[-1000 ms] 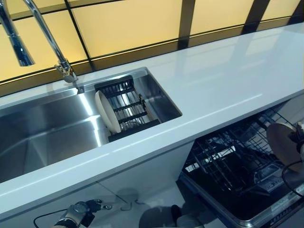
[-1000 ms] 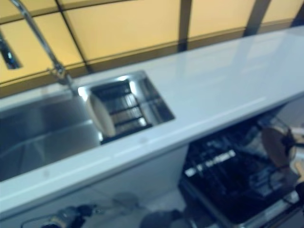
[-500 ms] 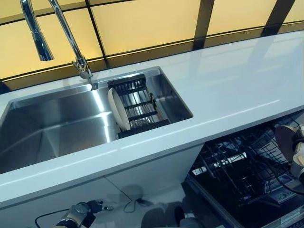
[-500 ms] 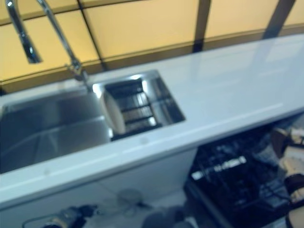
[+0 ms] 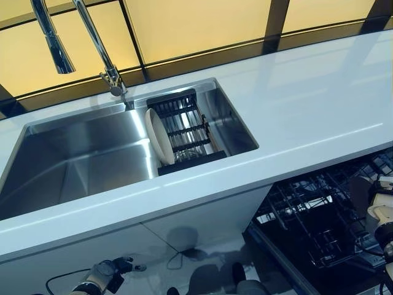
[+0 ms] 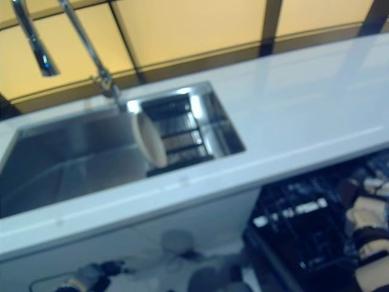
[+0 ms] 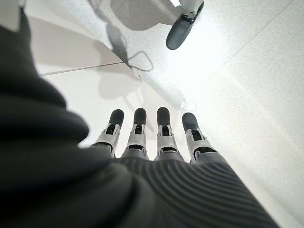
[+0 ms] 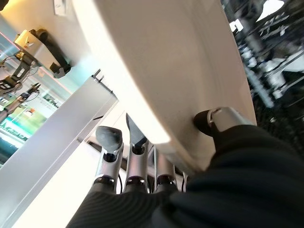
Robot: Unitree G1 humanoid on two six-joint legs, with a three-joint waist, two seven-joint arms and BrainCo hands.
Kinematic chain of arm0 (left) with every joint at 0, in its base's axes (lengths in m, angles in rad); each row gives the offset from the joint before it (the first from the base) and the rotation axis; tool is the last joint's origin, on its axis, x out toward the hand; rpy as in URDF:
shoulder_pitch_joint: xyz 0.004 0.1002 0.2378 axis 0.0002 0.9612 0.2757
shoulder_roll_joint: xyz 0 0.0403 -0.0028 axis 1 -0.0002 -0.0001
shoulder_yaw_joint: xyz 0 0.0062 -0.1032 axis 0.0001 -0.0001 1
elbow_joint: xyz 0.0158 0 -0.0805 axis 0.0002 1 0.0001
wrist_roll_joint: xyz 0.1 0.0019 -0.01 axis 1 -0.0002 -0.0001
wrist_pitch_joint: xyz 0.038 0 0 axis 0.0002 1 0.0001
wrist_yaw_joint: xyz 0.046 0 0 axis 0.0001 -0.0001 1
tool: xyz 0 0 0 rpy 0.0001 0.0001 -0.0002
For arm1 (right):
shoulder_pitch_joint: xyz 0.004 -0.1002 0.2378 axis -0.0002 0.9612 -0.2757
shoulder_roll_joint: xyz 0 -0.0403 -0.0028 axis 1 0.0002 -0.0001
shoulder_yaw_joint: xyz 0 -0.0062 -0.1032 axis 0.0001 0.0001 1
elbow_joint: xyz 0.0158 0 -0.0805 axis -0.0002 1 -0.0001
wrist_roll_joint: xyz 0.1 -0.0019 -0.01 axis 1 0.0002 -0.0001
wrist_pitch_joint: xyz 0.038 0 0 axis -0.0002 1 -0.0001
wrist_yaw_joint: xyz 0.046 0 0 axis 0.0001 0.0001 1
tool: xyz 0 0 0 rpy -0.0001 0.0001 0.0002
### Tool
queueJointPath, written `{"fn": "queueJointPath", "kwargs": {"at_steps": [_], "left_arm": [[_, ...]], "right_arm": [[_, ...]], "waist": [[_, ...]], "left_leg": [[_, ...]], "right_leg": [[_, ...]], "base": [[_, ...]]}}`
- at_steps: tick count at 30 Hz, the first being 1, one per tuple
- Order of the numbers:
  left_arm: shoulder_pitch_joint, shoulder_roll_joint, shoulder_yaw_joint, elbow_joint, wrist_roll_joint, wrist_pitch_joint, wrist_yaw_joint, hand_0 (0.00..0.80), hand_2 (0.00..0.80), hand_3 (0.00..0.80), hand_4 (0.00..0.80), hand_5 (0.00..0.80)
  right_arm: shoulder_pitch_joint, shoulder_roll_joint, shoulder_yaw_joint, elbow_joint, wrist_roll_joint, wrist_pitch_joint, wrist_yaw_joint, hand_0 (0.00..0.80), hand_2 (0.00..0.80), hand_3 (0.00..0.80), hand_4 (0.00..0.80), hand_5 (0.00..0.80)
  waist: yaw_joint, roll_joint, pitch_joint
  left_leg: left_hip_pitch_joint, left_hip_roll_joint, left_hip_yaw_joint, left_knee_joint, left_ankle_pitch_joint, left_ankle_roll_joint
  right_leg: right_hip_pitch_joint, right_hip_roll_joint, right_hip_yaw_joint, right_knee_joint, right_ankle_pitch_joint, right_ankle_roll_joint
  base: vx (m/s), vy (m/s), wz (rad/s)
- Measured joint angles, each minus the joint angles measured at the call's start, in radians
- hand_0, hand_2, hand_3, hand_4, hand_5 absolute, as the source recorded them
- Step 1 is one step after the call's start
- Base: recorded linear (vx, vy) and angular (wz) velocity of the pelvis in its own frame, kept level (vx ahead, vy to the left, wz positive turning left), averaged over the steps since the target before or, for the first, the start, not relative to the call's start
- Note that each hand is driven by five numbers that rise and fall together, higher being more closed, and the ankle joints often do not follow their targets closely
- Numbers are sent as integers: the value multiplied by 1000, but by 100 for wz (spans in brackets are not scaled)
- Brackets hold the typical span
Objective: Take plates into dishwasher
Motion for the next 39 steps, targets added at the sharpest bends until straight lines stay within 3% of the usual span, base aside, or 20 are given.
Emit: {"fn": "queueJointPath", "kwargs": {"at_steps": [23, 24, 25, 26, 39], "left_arm": [[-42, -6, 0, 3, 20, -1, 19, 0, 0, 0, 0, 0], [-42, -9, 0, 3, 20, 0, 21, 0, 0, 0, 0, 0], [-42, -9, 0, 3, 21, 0, 22, 0, 0, 0, 0, 0], [-42, -9, 0, 3, 21, 0, 23, 0, 0, 0, 0, 0], [-28, -16, 2, 3, 58, -1, 22, 0, 0, 0, 0, 0]], "right_arm": [[11, 64, 1, 103, -1, 2, -36, 800, 800, 800, 800, 800], [15, 64, 1, 103, -1, 1, -41, 590, 590, 590, 590, 590], [16, 65, 1, 103, 0, 1, -42, 182, 182, 182, 182, 182], [17, 66, 1, 101, 3, 0, -40, 0, 0, 0, 0, 0], [149, 99, -73, 103, 39, 73, -13, 0, 0, 0, 0, 0]], "waist": [[34, -24, 25], [34, -24, 25], [33, -24, 25], [33, -24, 25], [27, -43, 27]], "left_leg": [[15, 2, -22, 0, 1, -1], [16, 2, -23, 0, 2, -3], [16, 2, -24, 0, 2, -3], [16, 2, -24, 0, 2, -3], [24, 2, -21, 0, -1, 2]], "right_leg": [[29, -1, -25, 0, -6, -4], [31, -1, -26, 0, -6, -4], [32, -1, -26, 0, -6, -4], [32, -1, -26, 0, -6, -4], [38, 0, -22, 2, -6, -4]], "base": [[1, -9, 3], [0, 0, 0], [0, 0, 0], [0, 0, 0], [24, 36, -1]]}}
